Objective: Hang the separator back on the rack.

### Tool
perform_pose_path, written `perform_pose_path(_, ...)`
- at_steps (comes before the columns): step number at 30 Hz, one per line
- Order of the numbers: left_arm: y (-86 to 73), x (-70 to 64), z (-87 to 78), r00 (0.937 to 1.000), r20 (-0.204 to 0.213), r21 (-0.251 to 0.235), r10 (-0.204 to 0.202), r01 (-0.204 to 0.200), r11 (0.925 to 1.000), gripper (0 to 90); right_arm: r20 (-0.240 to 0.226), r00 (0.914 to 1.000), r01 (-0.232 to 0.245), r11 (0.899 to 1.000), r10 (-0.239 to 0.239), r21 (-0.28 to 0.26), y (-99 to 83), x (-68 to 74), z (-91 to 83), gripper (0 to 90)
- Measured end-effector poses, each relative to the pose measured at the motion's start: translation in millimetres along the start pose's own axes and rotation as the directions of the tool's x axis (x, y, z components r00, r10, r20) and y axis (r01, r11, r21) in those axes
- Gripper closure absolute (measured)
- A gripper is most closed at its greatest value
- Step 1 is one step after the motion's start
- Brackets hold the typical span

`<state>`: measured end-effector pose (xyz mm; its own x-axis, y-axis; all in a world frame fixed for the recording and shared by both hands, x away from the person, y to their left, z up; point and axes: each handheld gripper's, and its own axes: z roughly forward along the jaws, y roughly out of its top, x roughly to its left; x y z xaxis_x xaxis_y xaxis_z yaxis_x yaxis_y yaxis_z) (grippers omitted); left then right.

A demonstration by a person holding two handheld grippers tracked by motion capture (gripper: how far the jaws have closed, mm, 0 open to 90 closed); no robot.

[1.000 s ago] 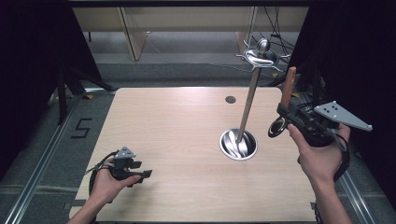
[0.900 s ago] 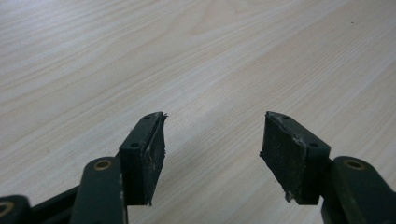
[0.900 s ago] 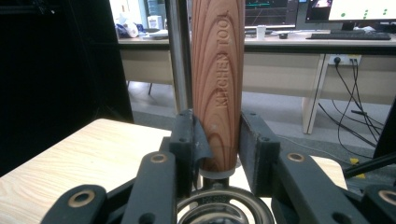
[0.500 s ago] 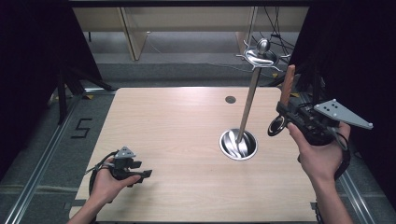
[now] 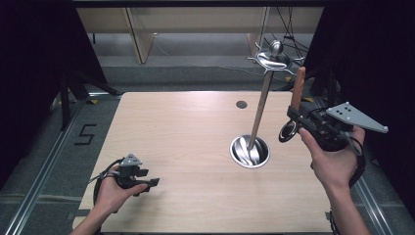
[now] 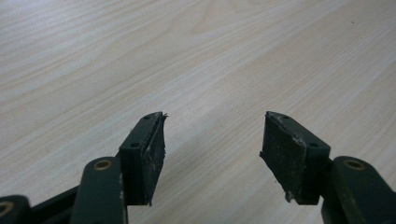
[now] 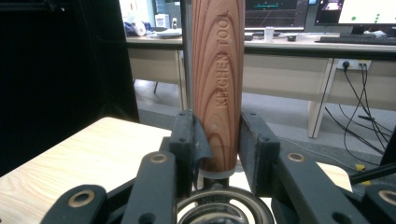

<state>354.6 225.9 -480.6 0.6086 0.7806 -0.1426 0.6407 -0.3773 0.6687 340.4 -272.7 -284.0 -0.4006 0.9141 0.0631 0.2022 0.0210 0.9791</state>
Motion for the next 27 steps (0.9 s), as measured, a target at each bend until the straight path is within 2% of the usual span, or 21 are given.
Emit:
perform_pose_path(5, -0.1, 0.0, -0.2, 1.0, 0.008, -0.007, 0.001, 0.0, 1.0, 38.5, -0.006, 0.9998, 0.017, 1.0, -0.017, -0.003, -0.8, 0.2, 1.6, 69.6)
perform_pose_path(9, 0.0, 0.0, 0.0, 1.0, 0.002, -0.001, -0.001, 0.001, 1.0, 38.5, -0.008, 1.0, -0.001, 1.0, 0.001, 0.003, -0.5, 1.5, 2.9, 69.6)
perform_pose_path(10, -0.1, 0.1, -0.1, 1.0, 0.001, -0.002, 0.0, 0.0, 1.0, 38.5, -0.008, 0.9999, 0.011, 1.0, -0.011, 0.008, 0.1, 0.7, 3.3, 69.6)
perform_pose_path(15, -0.2, 0.4, -0.5, 1.0, 0.009, -0.006, 0.003, -0.003, 1.0, 38.5, -0.013, 0.9999, 0.006, 1.0, -0.006, 0.011, 0.8, 1.3, 5.3, 69.6)
perform_pose_path(16, -0.2, 0.4, -0.5, 1.0, 0.009, -0.006, 0.003, -0.003, 1.0, 38.5, -0.008, 0.9998, 0.019, 1.0, -0.019, 0.011, 1.1, 0.5, 5.4, 69.6)
perform_pose_path(22, -0.2, 0.6, -0.6, 0.9999, 0.01, -0.006, 0.002, -0.002, 1.0, 38.5, -0.009, 0.9999, -0.004, 1.0, 0.004, 0.022, 2.0, 2.6, 8.8, 69.6)
perform_pose_path(27, -0.2, 0.5, -0.7, 0.9999, 0.011, -0.006, 0.003, -0.003, 1.0, 38.5, -0.018, 0.9998, 0.007, 1.0, -0.007, 0.023, 2.6, 2.1, 12.7, 69.6)
